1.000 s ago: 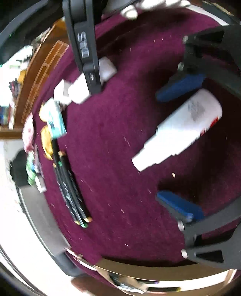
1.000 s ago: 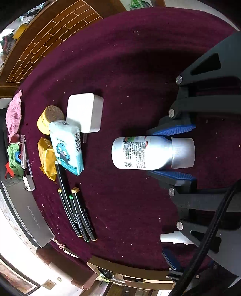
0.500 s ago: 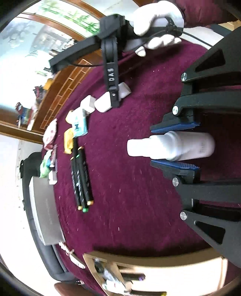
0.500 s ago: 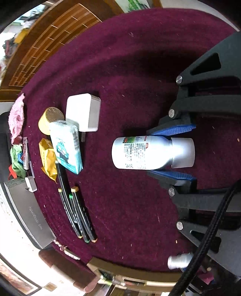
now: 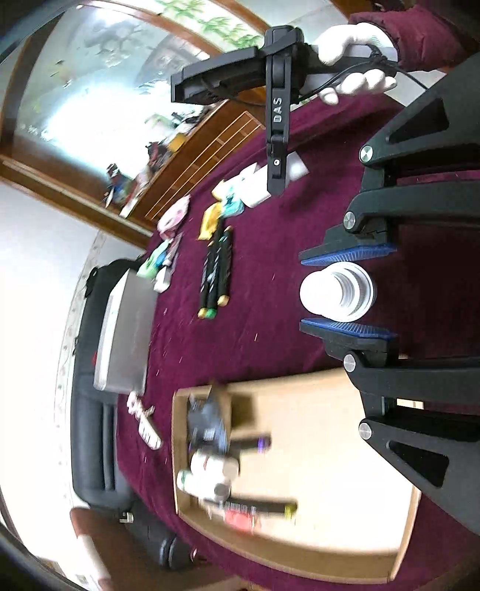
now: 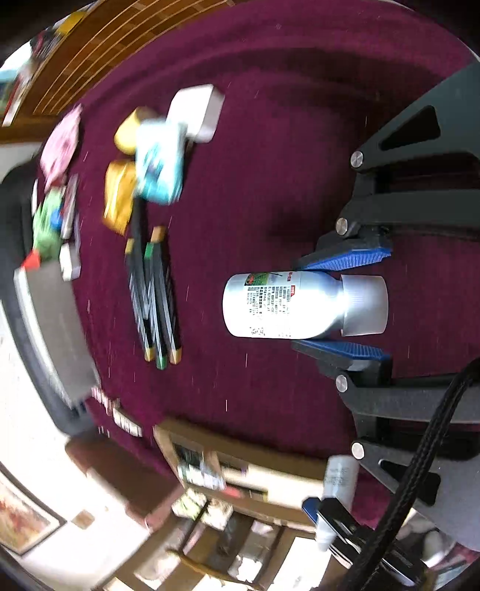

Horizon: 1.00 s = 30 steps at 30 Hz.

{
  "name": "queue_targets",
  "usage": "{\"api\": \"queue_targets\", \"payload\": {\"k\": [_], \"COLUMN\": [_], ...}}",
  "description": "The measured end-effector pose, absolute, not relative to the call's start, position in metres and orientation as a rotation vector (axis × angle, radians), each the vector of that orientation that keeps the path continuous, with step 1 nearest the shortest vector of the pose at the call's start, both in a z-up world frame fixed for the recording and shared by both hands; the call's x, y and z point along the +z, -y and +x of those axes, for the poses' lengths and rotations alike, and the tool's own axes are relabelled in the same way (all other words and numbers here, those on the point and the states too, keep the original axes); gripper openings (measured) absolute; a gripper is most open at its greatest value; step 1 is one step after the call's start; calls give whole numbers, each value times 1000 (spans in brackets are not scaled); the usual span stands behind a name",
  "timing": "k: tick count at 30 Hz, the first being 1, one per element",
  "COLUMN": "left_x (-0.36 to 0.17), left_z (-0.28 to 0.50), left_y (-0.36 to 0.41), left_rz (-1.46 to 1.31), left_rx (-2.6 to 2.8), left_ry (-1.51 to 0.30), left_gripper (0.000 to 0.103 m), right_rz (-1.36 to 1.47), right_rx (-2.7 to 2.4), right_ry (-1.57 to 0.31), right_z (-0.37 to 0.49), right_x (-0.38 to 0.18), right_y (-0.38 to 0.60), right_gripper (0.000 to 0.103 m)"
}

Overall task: Organize objects
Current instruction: 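Carry the spray bottle and white bottle over the cardboard tray, then lower both bottles into the tray and open both grippers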

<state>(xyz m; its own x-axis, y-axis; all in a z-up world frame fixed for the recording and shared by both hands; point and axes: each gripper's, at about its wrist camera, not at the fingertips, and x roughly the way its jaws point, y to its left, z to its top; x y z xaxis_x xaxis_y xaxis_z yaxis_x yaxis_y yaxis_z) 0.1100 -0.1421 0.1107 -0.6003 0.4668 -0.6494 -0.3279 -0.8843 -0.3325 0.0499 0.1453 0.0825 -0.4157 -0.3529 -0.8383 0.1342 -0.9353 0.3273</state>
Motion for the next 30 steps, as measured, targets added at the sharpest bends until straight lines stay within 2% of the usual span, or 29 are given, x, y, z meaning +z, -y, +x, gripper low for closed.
{"api": "queue_targets", "payload": {"k": [5,9,13,17,24,30], "left_x": [122,125,117,97,68,70], "left_z": [108,102,85,58,20,9], "left_y": [187,217,241,259,275,285], "left_rz": [-1062,-1096,-1176,-1292,-1397,-1383], "left_rx": [2515,2561,2574,2552,2544,2540], "left_ry": [244,159,42,1,1,59], "left_gripper": [25,25,25,25,25,25], "right_rz": [1431,1411,1415,1457,1548,1590], "right_rx": [-2300,-2228,-2161,-2082,-2027,-2040], "right_ry": [253,198,140,112,111,131], "right_z": [46,40,33,21,-1,-14], "right_x": [100,105,99,81,38,24], "right_y": [-81,-32,19,72,128,134], "right_gripper": [32,32,32,33,33,33]}}
